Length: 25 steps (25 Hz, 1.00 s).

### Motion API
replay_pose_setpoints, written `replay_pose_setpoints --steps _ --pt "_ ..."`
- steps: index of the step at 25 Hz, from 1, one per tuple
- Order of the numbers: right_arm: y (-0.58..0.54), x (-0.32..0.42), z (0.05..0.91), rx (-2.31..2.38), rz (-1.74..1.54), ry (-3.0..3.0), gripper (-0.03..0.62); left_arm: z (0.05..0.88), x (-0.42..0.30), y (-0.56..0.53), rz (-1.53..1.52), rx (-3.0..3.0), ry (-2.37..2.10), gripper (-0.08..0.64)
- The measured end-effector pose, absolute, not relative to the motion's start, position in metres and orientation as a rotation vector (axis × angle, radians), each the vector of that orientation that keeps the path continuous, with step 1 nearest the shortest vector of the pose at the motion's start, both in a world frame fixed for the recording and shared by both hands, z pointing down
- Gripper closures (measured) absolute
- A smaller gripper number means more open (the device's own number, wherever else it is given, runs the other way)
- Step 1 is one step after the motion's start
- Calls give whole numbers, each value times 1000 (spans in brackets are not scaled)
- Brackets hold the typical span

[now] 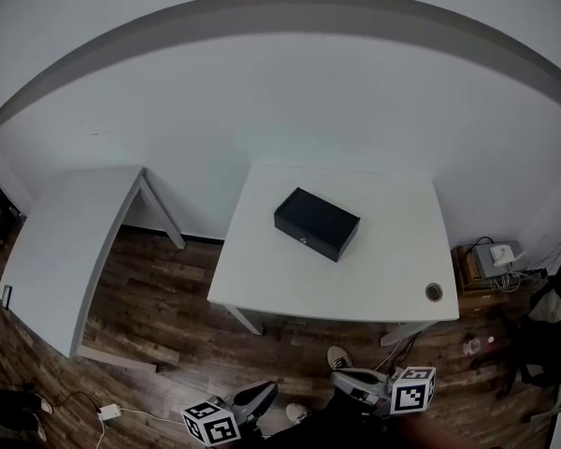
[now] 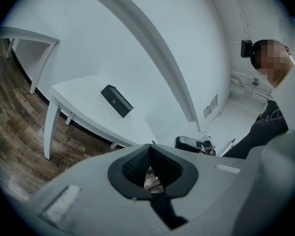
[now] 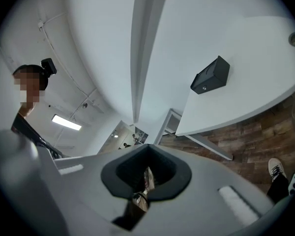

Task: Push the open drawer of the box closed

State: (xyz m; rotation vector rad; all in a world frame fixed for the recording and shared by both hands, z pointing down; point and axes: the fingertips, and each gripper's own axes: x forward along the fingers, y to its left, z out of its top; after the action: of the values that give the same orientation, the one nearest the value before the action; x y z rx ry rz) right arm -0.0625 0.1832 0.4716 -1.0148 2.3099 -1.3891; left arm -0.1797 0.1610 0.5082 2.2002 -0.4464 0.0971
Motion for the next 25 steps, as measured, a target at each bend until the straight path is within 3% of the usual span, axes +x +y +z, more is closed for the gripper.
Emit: replay_pose_setpoints --steps 25 --pt "210 -86 462 -947 -1371 2406 591 498 -183 180 15 2195 -459 558"
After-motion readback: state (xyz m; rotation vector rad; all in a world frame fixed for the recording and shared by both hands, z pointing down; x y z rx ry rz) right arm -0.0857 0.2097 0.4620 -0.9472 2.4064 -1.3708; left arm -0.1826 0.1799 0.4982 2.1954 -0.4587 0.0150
